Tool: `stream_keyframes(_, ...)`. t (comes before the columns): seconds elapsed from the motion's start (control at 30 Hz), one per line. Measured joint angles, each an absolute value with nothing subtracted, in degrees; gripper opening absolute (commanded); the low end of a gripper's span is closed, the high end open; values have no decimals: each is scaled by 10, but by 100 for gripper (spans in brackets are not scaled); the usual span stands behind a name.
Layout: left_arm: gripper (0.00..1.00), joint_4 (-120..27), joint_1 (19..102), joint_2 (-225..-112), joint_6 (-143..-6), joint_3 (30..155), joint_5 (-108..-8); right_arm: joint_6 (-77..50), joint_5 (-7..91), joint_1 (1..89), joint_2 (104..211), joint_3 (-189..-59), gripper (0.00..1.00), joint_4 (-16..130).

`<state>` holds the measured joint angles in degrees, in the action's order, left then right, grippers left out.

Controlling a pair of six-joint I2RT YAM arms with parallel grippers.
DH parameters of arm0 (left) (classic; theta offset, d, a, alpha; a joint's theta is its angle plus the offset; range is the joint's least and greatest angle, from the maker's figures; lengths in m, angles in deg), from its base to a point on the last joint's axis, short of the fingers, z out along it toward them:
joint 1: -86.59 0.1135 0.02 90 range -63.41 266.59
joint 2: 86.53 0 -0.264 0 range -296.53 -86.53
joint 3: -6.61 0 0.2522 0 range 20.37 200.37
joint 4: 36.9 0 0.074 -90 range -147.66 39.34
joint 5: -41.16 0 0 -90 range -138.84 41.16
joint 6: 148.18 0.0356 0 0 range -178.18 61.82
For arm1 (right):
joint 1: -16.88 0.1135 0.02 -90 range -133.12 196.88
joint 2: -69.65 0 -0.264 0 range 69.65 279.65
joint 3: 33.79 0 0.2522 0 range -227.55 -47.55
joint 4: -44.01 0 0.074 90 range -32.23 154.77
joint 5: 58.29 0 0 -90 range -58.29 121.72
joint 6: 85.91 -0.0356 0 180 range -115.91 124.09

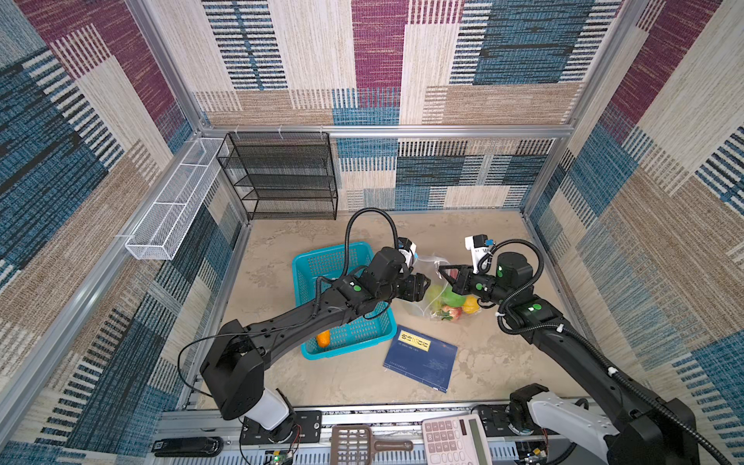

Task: Place the food in the zip-top bag and seal the zipper
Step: 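Release the yellow fruit into the bag and pull the left gripper back, then lower the left gripper into the basket over the long yellow fruit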

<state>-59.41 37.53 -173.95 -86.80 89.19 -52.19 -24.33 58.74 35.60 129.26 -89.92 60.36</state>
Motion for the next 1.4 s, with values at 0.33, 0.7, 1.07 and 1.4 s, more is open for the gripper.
stream_keyframes(0.33,73,-603,401,-1605,-892,795,-484,-245,587,356,1302,-899,0,602)
stream_keyframes(0.7,77,-764,492,-1464,-947,661,-372,-251,587,356,1318,-899,0,590)
stream_keyframes(1.07,78,-861,524,-1548,-969,643,-331,-256,587,356,1326,-900,0,587)
stream_keyframes(1.4,78,-891,534,-1650,-967,671,-309,-256,587,356,1319,-896,0,587)
